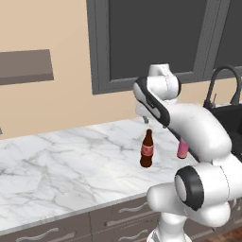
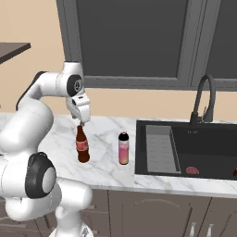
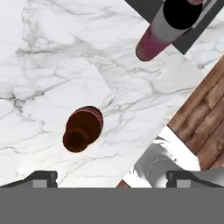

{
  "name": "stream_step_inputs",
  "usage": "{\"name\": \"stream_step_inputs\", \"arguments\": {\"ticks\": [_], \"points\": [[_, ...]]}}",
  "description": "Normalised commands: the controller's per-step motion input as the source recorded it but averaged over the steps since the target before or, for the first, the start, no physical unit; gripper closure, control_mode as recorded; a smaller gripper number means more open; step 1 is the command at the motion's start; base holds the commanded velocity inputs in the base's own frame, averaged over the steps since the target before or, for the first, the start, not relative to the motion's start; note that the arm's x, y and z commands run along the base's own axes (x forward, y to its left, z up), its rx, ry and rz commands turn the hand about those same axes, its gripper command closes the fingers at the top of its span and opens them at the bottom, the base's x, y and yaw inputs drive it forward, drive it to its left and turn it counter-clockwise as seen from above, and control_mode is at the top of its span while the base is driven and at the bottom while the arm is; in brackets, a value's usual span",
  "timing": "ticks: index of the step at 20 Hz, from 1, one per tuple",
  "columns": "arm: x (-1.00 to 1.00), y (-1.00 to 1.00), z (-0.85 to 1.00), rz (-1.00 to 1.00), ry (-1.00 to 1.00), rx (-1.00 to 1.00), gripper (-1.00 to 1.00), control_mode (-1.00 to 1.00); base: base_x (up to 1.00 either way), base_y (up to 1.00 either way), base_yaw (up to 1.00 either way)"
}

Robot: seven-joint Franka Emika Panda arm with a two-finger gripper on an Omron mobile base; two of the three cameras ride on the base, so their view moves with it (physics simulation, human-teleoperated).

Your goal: Place the large bottle from the dining counter next to the other large bottle outside the sink, and place the small bottle from the dining counter next to the other small bottle inside the sink.

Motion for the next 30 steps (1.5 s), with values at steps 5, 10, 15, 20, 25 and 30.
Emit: {"name": "stream_step_inputs", "arguments": {"ticks": [5, 10, 15, 20, 25, 30], "points": [[-0.44, 0.00, 0.23, 0.34, -0.17, 0.05, -1.00, -1.00, 0.00, 0.00, 0.00], [-0.61, 0.00, 0.03, 0.40, -0.14, 0.02, -1.00, -1.00, 0.00, 0.00, 0.00], [-0.59, 0.00, 0.30, 0.34, -0.04, 0.01, -1.00, -1.00, 0.00, 0.00, 0.00], [-0.29, 0.00, 0.10, 0.17, 0.00, 0.00, -1.00, -1.00, 0.00, 0.00, 0.00], [0.00, 0.00, 0.00, 0.00, 0.00, 0.00, -1.00, -1.00, 0.00, 0.00, 0.00], [0.00, 0.00, 0.00, 0.00, 0.00, 0.00, -1.00, -1.00, 0.00, 0.00, 0.00]]}}
